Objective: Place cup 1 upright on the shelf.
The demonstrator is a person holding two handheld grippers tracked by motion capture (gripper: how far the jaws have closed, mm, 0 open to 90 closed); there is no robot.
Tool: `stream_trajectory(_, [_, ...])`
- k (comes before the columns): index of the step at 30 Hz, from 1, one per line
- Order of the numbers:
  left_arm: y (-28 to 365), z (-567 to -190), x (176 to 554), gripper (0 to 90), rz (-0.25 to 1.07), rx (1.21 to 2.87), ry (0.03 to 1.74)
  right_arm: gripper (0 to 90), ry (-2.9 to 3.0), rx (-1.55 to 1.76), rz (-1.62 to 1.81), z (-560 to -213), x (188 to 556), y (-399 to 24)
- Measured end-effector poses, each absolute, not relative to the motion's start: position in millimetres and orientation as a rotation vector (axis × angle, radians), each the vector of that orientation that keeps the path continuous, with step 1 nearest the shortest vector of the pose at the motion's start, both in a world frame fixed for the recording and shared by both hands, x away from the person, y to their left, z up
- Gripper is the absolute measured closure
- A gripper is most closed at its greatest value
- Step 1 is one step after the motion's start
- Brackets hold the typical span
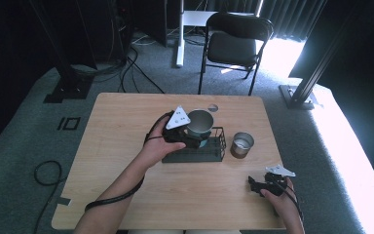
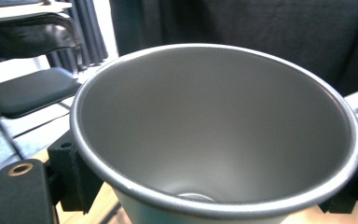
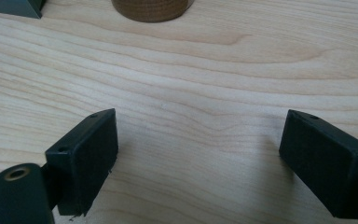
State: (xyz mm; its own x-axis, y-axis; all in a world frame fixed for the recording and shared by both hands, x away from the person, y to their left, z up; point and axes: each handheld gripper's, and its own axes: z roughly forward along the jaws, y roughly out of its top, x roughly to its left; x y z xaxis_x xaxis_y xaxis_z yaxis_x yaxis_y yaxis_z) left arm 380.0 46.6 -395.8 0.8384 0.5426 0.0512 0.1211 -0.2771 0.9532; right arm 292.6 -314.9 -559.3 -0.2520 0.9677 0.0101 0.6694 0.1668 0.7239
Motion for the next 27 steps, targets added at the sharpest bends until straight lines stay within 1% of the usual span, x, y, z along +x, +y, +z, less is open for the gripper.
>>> stream_trajectory(8, [66,-399,392,14.6,0.474,1.810,0.554,11.1,1.990,1.546,0.862,-559,293,-315])
stream_trajectory(21, [93,-418,407,14.6,0.501,1.797,0.631,11.1,1.990,1.547,0.862,-559,293,-315])
stream_trajectory(27, [100,-431,411,14.6,0.482,1.791,0.648,11.1,1.990,1.547,0.862,-559,293,-315])
